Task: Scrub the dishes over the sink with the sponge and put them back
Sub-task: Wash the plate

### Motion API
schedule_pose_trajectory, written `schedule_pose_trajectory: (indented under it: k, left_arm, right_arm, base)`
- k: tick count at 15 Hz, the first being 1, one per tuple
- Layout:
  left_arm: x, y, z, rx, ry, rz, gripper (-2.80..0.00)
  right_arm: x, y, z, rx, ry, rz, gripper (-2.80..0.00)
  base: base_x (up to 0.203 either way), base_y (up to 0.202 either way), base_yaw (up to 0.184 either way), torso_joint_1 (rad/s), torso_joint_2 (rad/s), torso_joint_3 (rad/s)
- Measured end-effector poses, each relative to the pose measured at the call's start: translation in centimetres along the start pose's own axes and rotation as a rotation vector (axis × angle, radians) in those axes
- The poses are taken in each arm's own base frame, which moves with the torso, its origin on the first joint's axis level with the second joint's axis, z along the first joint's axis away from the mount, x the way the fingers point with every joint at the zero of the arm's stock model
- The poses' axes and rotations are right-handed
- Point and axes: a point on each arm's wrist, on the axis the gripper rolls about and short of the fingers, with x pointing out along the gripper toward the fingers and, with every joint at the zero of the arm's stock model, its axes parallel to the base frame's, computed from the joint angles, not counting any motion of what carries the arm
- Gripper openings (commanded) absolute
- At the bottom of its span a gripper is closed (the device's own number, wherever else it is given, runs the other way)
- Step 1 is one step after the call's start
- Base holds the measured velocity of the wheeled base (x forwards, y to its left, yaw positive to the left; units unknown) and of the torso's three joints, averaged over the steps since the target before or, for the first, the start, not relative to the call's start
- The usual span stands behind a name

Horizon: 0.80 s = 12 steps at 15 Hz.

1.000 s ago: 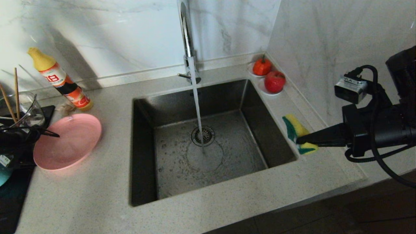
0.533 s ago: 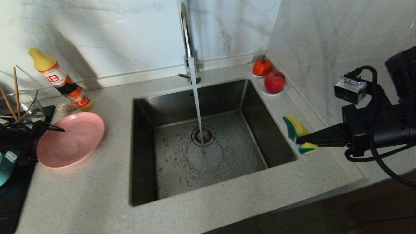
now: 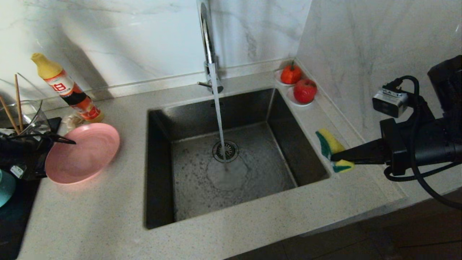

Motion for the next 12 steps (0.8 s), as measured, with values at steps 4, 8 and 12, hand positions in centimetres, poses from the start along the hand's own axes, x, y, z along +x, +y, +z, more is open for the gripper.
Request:
schedule_pose_trajectory:
  k: [4,8,12]
  left_arm:
    - [0.09,0.03,0.03,0.001,0.001,0.005,-2.80]
    - [0.27,0.11,0.24,0.017,-0.018,0.041,-2.80]
    - [0.32,0.17,0.20,0.045,-0.004,0.060,-2.80]
  right_arm:
    - [0.01,0.00,0.01,0.000,0.000,0.000,-2.80]
    - [0.05,-0.06,-0.04,0.003,0.003,0.000,-2.80]
    - [0.15,-0.22,-0.20,0.010,0.010,-0.001,-2.80]
  base:
    - [0.000,0.000,0.000,0.000,0.00,0.000]
    - [0.000,0.000,0.000,0.000,0.00,0.000]
    - [0.000,0.000,0.000,0.000,0.00,0.000]
